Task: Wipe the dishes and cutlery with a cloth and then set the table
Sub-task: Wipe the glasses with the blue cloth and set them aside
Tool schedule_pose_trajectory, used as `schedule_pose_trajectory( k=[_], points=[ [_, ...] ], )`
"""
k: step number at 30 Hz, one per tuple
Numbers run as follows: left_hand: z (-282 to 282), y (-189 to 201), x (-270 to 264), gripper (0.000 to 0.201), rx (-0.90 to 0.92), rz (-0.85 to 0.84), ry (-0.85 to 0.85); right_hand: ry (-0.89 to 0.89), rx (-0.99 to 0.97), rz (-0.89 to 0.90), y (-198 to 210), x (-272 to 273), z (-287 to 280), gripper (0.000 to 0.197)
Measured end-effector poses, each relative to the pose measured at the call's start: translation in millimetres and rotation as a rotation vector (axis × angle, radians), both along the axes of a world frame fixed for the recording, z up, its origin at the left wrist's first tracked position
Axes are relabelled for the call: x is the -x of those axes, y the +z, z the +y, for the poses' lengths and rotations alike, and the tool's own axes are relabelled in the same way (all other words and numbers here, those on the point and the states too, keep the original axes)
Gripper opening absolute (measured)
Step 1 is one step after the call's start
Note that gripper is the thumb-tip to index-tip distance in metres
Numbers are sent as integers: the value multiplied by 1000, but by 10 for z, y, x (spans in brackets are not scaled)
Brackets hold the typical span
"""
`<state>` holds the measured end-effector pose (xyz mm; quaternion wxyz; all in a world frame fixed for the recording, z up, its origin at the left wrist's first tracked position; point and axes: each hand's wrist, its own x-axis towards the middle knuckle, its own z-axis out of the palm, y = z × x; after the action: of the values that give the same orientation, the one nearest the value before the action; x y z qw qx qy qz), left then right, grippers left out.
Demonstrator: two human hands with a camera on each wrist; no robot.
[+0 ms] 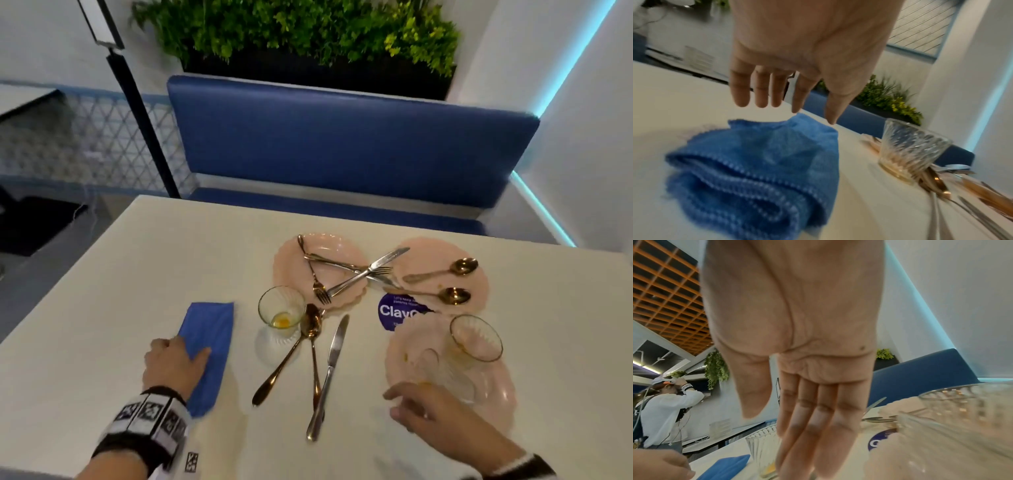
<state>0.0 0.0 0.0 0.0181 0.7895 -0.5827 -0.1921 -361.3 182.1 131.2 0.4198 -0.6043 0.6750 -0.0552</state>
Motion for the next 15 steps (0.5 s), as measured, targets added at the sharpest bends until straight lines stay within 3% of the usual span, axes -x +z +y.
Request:
schedule_pose_trajectory(
  k=[3, 6, 8, 11, 15],
  points=[
    [69, 113, 127, 78, -117, -21, 85, -46, 137, -24, 24, -226, -295, 24],
    [39, 226, 260, 83, -134, 48, 190, -43, 176, -64, -88, -409, -510, 24],
    [20, 300, 251, 77, -184, 168, 203, -56, 181, -92, -81, -496, -610, 25],
    [62, 535, 322, 48, -231, 210, 76, -65, 202, -94, -122, -589, -703, 27],
    [208, 1048, 659, 32, 115, 443, -47, -108, 401, -223, -28, -724, -779, 39]
  ],
)
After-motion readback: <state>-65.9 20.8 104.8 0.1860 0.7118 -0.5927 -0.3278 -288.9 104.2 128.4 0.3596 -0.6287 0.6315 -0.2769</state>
